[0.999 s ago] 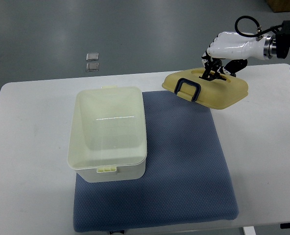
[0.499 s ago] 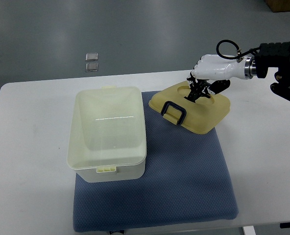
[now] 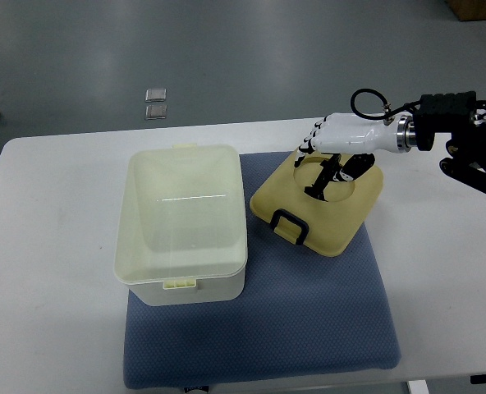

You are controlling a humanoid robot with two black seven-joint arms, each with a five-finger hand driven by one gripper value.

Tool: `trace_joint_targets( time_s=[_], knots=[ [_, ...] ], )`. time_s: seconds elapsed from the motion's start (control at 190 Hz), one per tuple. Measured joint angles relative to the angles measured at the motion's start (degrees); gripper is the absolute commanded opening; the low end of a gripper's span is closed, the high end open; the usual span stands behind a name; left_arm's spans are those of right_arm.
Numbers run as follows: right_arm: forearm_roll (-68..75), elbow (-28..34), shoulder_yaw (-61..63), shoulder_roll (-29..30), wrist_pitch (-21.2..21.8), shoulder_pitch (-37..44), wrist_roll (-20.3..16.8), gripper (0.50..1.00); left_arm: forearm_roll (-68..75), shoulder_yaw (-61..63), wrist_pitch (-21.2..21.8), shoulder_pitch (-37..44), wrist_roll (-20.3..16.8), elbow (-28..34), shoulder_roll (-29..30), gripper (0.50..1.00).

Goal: Open white storage box with right hand
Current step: 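Open the right hand fingers to release the lid handle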

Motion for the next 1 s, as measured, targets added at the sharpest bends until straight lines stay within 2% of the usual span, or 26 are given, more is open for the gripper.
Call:
trace_joint_targets(
  time_s=[0.047, 0.11, 0.184, 0.221, 0.625, 0.667, 0.846, 0.999],
  knots=[
    [0.1, 0.0, 0.0, 0.2, 0.0, -0.2, 0.0, 0.864, 0.0, 0.0, 0.0, 0.0, 0.0, 0.0, 0.0, 1.000],
    [0.3, 0.0, 0.0, 0.5, 0.0, -0.3, 0.0, 0.897, 0.0, 0.0, 0.0, 0.0, 0.0, 0.0, 0.0, 1.000],
    [0.3, 0.0, 0.1, 0.6, 0.0, -0.4, 0.0, 0.897, 0.0, 0.0, 0.0, 0.0, 0.0, 0.0, 0.0, 1.000],
    [0.3, 0.1, 0.1, 0.6, 0.0, -0.4, 0.0, 0.913, 0.0, 0.0, 0.0, 0.0, 0.0, 0.0, 0.0, 1.000],
    [4.6, 0.0, 1.5, -0.3, 0.9, 0.0, 0.0, 0.915, 0.0, 0.0, 0.0, 0.0, 0.0, 0.0, 0.0, 1.000],
    [6.0, 0.0, 1.5, -0.4, 2.1, 0.1, 0.0, 0.921, 0.0, 0.0, 0.0, 0.0, 0.0, 0.0, 0.0, 1.000],
    [15.0, -0.4, 4.1, -0.5, 13.1, 0.3, 0.0, 0.926, 0.0, 0.0, 0.0, 0.0, 0.0, 0.0, 0.0, 1.000],
    [22.9, -1.0, 6.1, -0.6, 18.4, 0.3, 0.0, 0.926, 0.0, 0.0, 0.0, 0.0, 0.0, 0.0, 0.0, 1.000]
  ],
)
